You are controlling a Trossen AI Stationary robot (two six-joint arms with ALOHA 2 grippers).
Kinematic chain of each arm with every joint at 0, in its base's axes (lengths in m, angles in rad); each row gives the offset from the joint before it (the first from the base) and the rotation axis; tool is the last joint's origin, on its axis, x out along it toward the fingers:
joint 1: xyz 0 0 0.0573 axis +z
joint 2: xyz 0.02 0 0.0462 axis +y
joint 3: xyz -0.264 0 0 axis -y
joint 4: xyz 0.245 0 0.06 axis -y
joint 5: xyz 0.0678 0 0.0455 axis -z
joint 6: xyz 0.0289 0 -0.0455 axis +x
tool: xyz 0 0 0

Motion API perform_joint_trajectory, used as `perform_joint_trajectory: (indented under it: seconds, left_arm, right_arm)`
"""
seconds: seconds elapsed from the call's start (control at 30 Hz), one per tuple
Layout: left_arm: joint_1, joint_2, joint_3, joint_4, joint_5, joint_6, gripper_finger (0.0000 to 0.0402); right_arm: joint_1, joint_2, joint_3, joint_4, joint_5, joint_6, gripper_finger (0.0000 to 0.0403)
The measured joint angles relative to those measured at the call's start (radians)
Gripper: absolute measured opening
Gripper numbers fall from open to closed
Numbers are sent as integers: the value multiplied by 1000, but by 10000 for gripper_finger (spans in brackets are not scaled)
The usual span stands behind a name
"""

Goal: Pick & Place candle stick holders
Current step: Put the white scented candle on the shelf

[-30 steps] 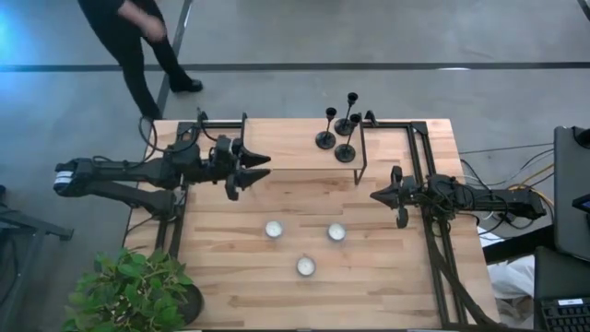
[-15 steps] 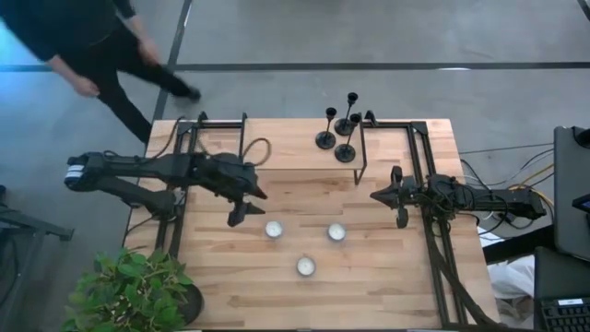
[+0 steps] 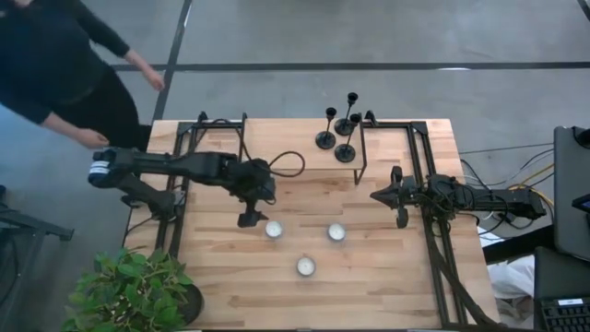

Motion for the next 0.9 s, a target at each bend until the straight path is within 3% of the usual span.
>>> perform_joint_trajectory:
  seconds: [0.2, 0.9]
  left_arm:
    - [-1, 69, -8, -26, 1, 25, 393]
    - [-73, 227, -34, 18, 0, 37, 394]
  right_arm:
    - [0, 0, 0, 0, 0, 0, 9]
    - [0, 0, 0, 0, 0, 0, 9]
